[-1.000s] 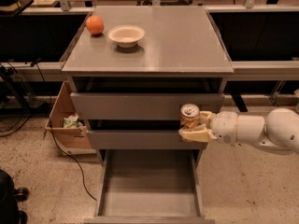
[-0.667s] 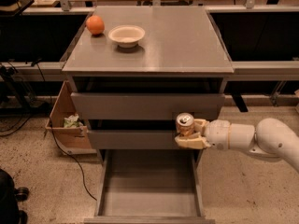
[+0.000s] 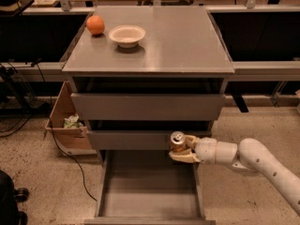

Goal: Place orange can into bottom drawer

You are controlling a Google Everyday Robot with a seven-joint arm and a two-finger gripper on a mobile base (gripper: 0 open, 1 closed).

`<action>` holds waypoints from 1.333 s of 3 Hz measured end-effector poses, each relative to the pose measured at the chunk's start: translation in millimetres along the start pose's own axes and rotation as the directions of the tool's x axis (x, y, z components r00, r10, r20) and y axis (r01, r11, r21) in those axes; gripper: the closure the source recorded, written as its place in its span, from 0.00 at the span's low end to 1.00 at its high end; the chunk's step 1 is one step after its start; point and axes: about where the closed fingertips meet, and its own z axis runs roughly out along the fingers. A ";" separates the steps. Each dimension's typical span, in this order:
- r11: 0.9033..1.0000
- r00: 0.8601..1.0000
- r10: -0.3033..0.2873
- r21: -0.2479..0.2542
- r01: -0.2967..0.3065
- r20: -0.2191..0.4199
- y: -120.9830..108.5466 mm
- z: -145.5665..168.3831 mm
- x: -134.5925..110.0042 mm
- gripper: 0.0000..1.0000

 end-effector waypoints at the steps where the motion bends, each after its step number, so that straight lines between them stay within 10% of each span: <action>1: 0.999 0.999 -0.022 -0.024 0.023 0.029 2.5 17.2 47.1 1.00; 3: 0.996 0.999 -0.046 -0.071 0.046 -0.002 -2.3 45.8 156.4 1.00; 4: 0.997 0.999 -0.044 -0.067 0.044 -0.002 -3.7 45.8 158.3 1.00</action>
Offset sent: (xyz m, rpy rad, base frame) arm 0.0253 -0.0041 -0.1743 0.0238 -0.0584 0.1202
